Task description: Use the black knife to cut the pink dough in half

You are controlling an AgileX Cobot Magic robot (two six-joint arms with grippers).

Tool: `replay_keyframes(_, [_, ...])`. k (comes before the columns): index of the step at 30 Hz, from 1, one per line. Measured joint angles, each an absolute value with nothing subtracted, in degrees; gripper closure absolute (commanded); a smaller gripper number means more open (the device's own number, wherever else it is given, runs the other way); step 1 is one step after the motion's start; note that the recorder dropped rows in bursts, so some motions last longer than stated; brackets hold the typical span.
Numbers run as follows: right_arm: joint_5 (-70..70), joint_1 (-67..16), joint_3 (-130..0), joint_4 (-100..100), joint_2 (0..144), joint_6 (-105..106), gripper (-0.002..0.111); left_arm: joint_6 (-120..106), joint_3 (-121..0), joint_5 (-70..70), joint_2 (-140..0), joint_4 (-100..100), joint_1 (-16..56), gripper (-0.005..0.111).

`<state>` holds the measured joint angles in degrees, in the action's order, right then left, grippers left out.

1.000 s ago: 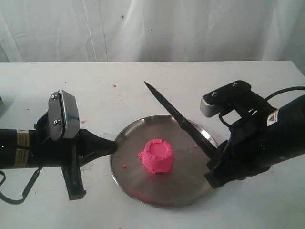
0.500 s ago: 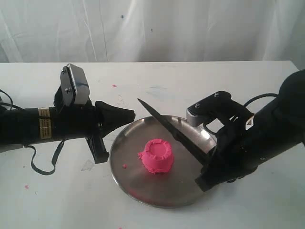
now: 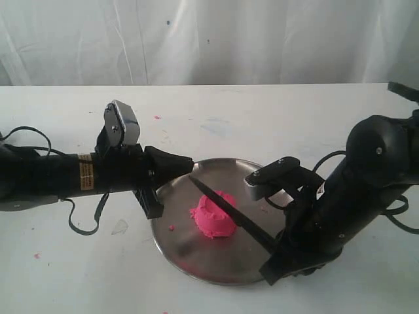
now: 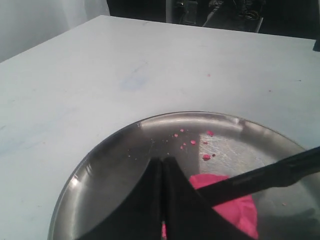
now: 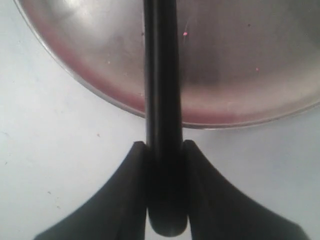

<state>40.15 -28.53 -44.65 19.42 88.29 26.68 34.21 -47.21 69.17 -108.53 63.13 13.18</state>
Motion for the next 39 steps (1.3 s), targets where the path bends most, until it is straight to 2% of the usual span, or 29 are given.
replay_keyframes(7, [39.34,-28.53,-44.65,19.24,88.29,25.63,0.108,35.46,-53.22,69.4,-113.2,63.62,13.57,0.107])
replay_keyframes(13, [39.3,-28.53,-44.65,18.99,88.38,25.52,0.108,35.57,-56.24,69.4,-116.09,64.27,16.71,0.107])
replay_keyframes(39, [38.6,-28.53,-44.65,18.99,88.38,24.46,0.108,35.57,-56.52,63.35,-118.56,63.27,16.98,0.107])
